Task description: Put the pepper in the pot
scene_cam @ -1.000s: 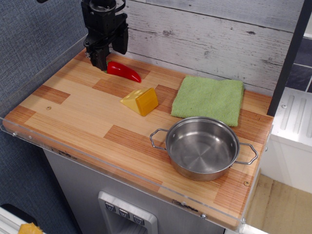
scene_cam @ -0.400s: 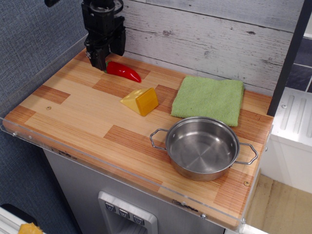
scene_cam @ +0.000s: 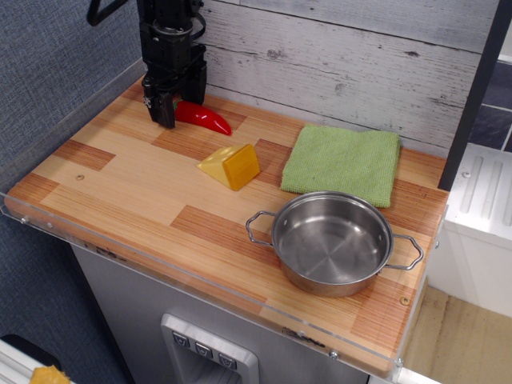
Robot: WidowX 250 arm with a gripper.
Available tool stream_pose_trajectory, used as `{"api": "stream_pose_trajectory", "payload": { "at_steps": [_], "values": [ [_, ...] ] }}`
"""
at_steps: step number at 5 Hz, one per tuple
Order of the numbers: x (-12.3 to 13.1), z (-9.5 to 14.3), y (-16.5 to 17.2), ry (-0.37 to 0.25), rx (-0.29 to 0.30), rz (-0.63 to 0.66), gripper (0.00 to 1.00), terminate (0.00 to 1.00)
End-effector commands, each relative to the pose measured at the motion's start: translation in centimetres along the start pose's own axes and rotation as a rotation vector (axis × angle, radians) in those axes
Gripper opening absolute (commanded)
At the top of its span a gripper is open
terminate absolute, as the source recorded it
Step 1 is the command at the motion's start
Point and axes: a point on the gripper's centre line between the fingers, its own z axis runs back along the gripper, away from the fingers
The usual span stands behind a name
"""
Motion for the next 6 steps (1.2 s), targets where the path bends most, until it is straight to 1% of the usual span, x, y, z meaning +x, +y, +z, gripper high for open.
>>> {"api": "stream_pose_trajectory", "payload": {
  "at_steps": [1,2,4,5,6],
  "values": [
    [0.5,0.8,-0.4,-0.005,-0.042,0.007,1.0,0.0],
    [0.5,0.7,-0.3,0.017,-0.048,0.015,0.0,0.0],
    [0.5,1.6,0.1,0.008,-0.074,0.004,0.0,0.0],
    [0.5,2.7,0.5,0.016,-0.096,0.005,0.0,0.0],
    [0.6,4.4,1.2,0.011,-0.144,0.024,0.0,0.0]
  ]
}}
